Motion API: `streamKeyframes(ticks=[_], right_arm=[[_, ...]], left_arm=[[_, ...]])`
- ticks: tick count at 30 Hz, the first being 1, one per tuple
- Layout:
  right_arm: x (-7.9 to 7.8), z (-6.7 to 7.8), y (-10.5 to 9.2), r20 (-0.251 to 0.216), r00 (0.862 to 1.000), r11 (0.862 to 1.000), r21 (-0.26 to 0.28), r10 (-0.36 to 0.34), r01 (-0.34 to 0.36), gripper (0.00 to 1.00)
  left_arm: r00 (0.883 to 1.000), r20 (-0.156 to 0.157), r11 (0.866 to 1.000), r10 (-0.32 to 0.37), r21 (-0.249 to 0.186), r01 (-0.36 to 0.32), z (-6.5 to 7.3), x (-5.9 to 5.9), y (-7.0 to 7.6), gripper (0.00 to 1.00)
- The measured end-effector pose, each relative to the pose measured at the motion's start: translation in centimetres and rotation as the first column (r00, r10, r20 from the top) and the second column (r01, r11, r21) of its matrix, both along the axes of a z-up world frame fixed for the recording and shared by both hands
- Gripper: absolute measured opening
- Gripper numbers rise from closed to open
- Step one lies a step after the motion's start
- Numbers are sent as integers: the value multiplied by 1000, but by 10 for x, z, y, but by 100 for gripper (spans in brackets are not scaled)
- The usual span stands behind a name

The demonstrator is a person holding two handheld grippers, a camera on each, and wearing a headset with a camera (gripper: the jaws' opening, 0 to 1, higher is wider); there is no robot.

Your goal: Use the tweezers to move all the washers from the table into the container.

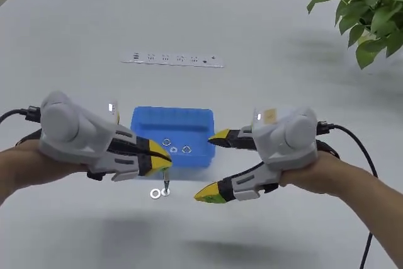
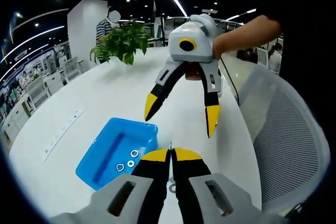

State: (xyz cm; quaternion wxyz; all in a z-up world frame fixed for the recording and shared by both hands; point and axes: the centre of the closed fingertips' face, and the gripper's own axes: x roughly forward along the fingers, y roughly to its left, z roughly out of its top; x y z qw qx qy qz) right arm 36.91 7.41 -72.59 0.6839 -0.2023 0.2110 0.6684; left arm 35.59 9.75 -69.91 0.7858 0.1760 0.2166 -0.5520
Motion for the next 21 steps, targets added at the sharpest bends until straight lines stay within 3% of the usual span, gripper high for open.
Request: streamKeyframes(ticks=[8, 21], right_arm=[[-4, -1, 18, 29, 997, 997, 4, 73, -73, 50], [-13, -20, 40, 47, 982, 983, -42, 182, -180, 29]], left_arm=[[1000, 5, 1000, -12, 7, 12, 0, -3, 2, 6], [1000, -1, 1000, -15, 7, 15, -1, -3, 4, 6]])
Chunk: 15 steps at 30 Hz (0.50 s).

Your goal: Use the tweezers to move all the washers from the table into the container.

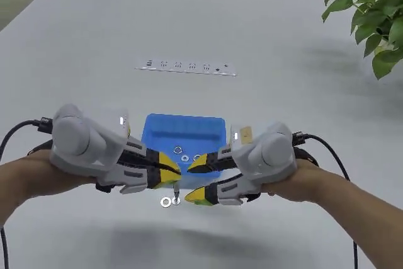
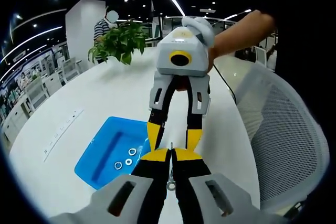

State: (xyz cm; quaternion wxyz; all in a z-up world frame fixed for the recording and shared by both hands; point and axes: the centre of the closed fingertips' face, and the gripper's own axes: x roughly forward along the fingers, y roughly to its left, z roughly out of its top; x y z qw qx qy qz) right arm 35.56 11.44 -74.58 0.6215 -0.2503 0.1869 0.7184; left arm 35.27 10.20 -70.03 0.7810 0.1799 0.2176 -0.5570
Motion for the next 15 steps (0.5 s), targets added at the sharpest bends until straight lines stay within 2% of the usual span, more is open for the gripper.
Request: streamKeyframes(ticks=[15], right_arm=[[-7, -10, 19, 7, 997, 997, -20, 76, -76, 13]], left_arm=[[1000, -4, 1000, -13, 6, 13, 0, 1, 0, 6]])
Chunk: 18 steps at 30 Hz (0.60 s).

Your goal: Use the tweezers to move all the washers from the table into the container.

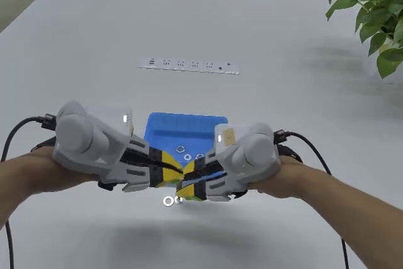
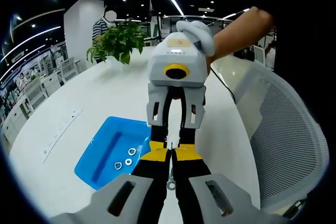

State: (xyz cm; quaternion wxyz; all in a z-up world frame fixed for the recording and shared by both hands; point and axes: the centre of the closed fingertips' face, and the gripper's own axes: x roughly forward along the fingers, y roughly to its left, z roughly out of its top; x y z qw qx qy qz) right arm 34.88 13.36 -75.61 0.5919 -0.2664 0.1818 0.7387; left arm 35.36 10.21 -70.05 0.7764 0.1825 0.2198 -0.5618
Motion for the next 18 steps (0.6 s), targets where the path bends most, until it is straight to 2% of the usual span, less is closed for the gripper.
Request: streamKeyframes(ticks=[10, 18], right_arm=[[-1, -1, 0, 25, 999, 999, -12, 31, -30, 9], [0, -1, 0, 28, 999, 1000, -18, 20, -20, 7]], left_arm=[[1000, -3, 1000, -1, 1, 1, 0, -1, 1, 6], [1000, 2, 1000, 14, -1, -14, 0, 0, 2, 6]])
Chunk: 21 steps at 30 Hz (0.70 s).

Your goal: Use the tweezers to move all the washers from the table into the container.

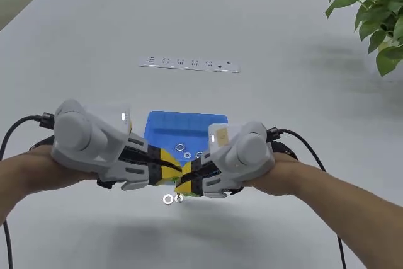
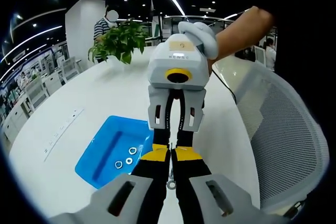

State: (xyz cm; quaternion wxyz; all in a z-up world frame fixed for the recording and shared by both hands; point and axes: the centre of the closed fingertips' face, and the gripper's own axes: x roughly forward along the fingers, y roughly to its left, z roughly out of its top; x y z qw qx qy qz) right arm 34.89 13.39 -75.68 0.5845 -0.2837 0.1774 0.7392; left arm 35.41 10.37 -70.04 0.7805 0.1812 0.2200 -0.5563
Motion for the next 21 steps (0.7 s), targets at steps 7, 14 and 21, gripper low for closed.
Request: streamKeyframes(ticks=[7, 14, 21], right_arm=[[-1, 0, 0, -8, 1000, 1000, -3, -1, 1, 7], [-1, 5, 0, -5, 1000, 1000, 1, -3, 3, 8], [-2, 14, -2, -7, 1000, 1000, 6, -7, 7, 8]], left_arm=[[1000, -5, 1000, 10, -3, -10, 0, -1, 1, 8], [999, -12, 998, 50, -41, -50, 5, 0, 7, 23], [992, -38, 989, 116, -82, -119, 9, 0, 17, 40]])
